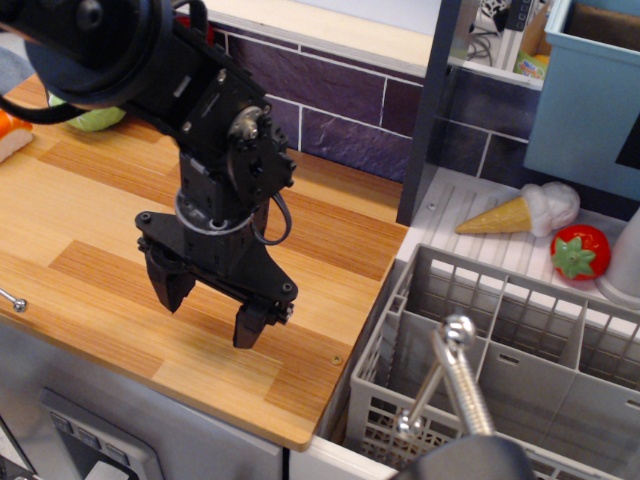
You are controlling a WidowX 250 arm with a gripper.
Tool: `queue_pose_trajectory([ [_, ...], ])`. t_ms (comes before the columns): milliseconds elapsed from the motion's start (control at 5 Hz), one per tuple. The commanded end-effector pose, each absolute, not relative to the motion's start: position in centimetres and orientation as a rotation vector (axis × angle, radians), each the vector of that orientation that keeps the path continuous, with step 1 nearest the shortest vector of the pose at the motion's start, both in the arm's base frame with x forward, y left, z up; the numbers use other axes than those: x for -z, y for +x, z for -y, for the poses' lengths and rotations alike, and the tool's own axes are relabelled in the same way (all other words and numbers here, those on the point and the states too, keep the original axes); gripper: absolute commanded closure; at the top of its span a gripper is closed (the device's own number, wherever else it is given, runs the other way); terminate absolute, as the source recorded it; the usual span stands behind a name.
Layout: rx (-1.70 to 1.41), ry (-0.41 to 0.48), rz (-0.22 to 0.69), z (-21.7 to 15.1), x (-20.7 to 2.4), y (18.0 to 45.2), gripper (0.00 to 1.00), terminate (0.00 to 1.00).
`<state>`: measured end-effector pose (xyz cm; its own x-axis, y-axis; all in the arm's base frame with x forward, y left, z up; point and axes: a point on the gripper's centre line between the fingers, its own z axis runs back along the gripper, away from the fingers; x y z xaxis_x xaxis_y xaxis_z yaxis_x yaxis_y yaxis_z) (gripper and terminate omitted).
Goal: Move drying rack out of sink
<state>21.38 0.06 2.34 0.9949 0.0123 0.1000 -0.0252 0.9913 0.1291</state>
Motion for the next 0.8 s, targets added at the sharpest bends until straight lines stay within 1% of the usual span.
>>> queue_pose_trajectory([
  [0, -0.019, 0.131, 0.099, -0.1, -2.3, 21.4, 0.0, 0.0],
  [400, -0.034, -0.061, 0.072, 4.0, -7.1, 21.6, 0.0, 0.0],
  [600, -0.072, -0.126, 0.067, 7.1, -8.2, 21.8, 0.0, 0.0],
])
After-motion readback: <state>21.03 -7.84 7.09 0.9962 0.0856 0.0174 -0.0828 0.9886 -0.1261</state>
